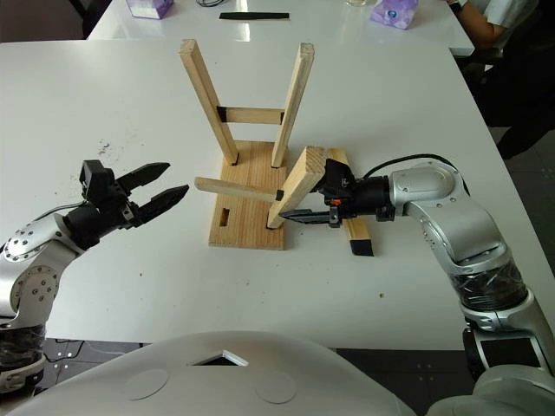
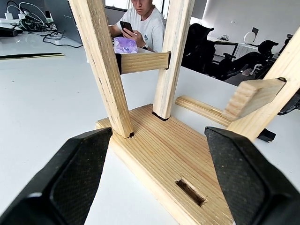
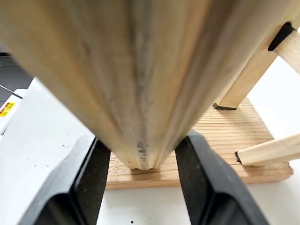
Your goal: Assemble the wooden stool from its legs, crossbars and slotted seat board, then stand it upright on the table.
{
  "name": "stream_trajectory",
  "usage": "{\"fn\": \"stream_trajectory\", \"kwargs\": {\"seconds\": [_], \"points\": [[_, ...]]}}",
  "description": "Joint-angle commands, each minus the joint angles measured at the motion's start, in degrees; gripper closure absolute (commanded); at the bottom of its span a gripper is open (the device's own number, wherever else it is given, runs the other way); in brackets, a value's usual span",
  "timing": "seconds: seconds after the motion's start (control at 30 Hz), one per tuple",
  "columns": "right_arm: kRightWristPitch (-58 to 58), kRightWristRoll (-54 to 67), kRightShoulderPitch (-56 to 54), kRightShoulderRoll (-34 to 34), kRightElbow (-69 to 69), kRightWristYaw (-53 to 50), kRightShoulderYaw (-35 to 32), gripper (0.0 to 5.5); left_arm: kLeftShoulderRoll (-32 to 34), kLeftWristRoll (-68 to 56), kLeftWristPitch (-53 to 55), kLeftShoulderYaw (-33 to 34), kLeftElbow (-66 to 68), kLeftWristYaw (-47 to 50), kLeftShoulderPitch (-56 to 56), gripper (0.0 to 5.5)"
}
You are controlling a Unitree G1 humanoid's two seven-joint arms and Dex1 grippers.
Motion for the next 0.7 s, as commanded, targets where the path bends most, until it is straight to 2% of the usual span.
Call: {"fn": "stream_trajectory", "kwargs": {"seconds": [0.03, 0.33, 0.43, 0.47, 0.6, 0.7], "points": [[-2.94, -6.87, 2.43, -1.91, 3.58, 0.27, 4.35, 3.46, -0.50, 1.00, -0.33, -0.54, 0.56, 0.32, 0.30, 1.81], [-1.09, -8.86, -1.08, -3.36, 10.39, 1.90, 7.92, 3.47, -1.40, 2.40, -0.75, -2.13, 0.76, 0.65, 0.75, 1.81], [-1.77, -8.74, -0.73, -1.91, 9.54, 1.36, 7.02, 3.96, -2.01, 2.12, -0.28, -2.46, 0.33, 0.87, 0.46, 1.81], [-0.63, -7.52, -0.98, -0.61, 9.03, 0.03, 5.54, 3.96, -2.11, 1.81, -0.10, -2.28, 0.15, 0.91, 0.42, 1.81], [1.02, -3.88, -0.57, -0.70, 4.70, -1.00, 0.53, 3.59, -1.87, 1.53, -0.16, -1.46, -0.04, 0.78, 1.29, 1.81], [4.32, -5.41, 0.13, -1.10, 3.80, -6.55, -3.09, 3.18, -1.90, 1.57, -0.39, -0.84, -0.43, 0.92, 2.46, 1.81]]}}
